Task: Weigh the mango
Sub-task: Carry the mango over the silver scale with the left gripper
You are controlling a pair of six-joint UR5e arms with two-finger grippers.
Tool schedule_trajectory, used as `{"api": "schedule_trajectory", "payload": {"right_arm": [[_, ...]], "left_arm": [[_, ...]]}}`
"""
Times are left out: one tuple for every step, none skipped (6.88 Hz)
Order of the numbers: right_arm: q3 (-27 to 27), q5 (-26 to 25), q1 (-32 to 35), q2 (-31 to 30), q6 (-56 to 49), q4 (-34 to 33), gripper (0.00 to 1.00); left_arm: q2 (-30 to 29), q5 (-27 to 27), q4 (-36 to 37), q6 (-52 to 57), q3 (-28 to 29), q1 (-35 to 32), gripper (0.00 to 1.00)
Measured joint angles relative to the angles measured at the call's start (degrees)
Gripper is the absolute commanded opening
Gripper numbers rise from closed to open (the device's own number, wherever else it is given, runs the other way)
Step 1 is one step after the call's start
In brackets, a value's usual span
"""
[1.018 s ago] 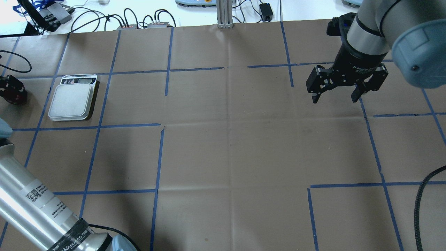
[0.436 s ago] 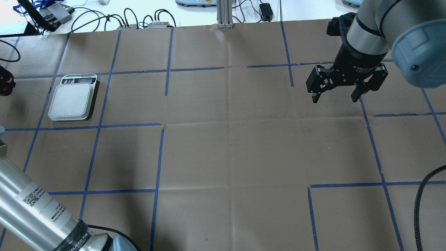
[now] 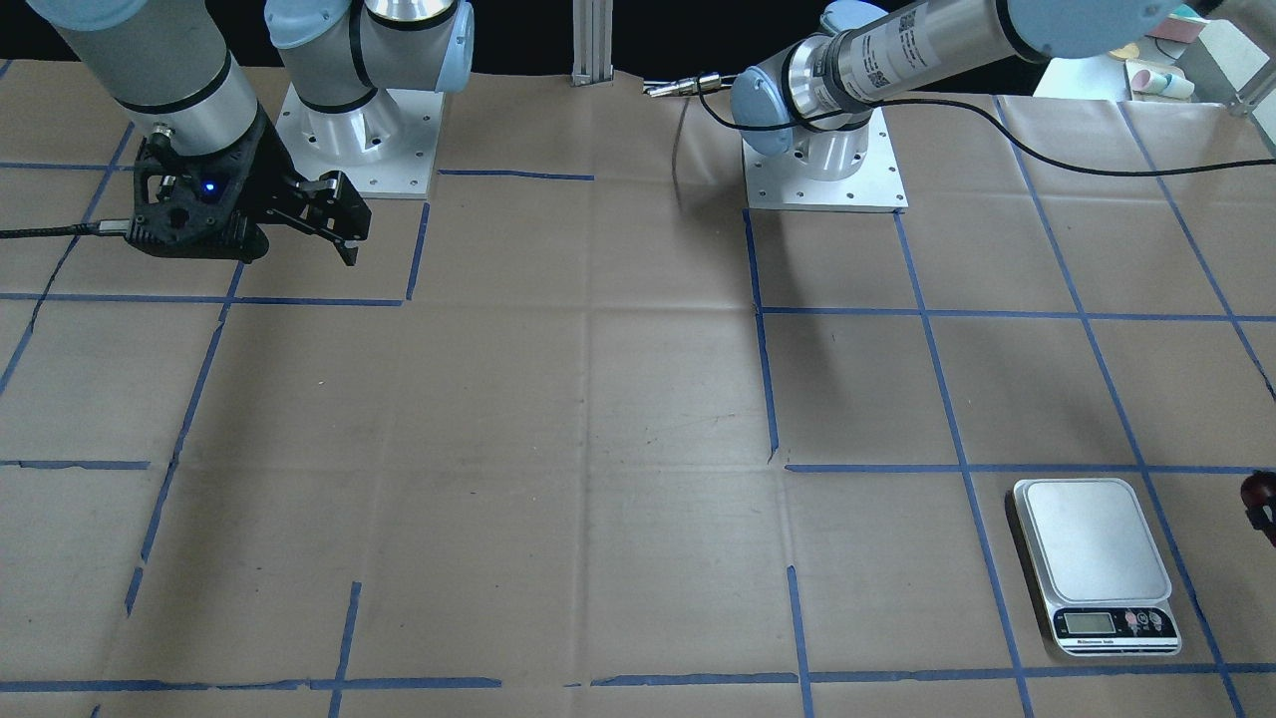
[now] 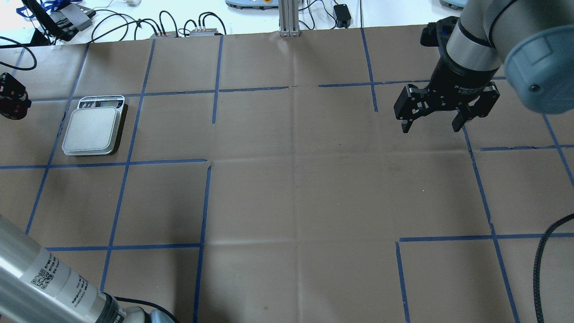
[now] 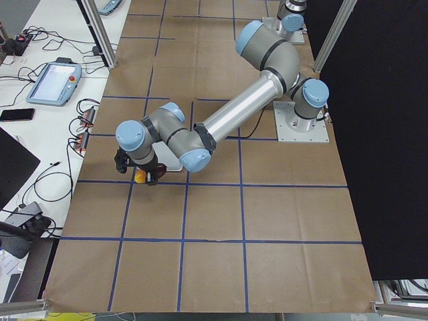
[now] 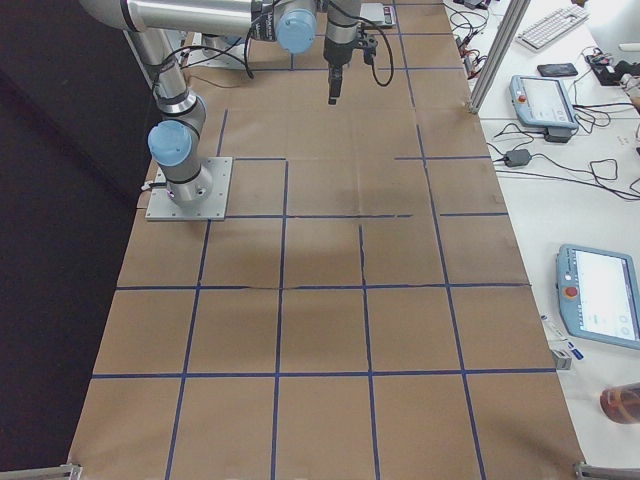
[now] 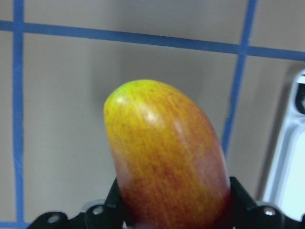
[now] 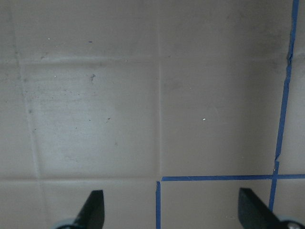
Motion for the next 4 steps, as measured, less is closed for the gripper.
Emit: {"api": "schedule_trajectory", "payload": {"right_arm": [[0.0,0.0,0.0,0.0,0.0,0.0,1.0],[0.0,0.0,0.0,0.0,0.0,0.0,1.0],[0.0,0.0,0.0,0.0,0.0,0.0,1.0],[0.0,0.0,0.0,0.0,0.0,0.0,1.0]], "left_arm": [[3.8,0.0,2.2,-2.9,-6.2,-3.3,0.5],[5.7,0.0,5.2,-4.1,-11.2,-6.2,0.51],[5.7,0.0,8.6,-4.5,-14.6,-7.6,0.52],[4.9,0.0,11.0,-4.4,-16.3,-8.0,0.53]]}}
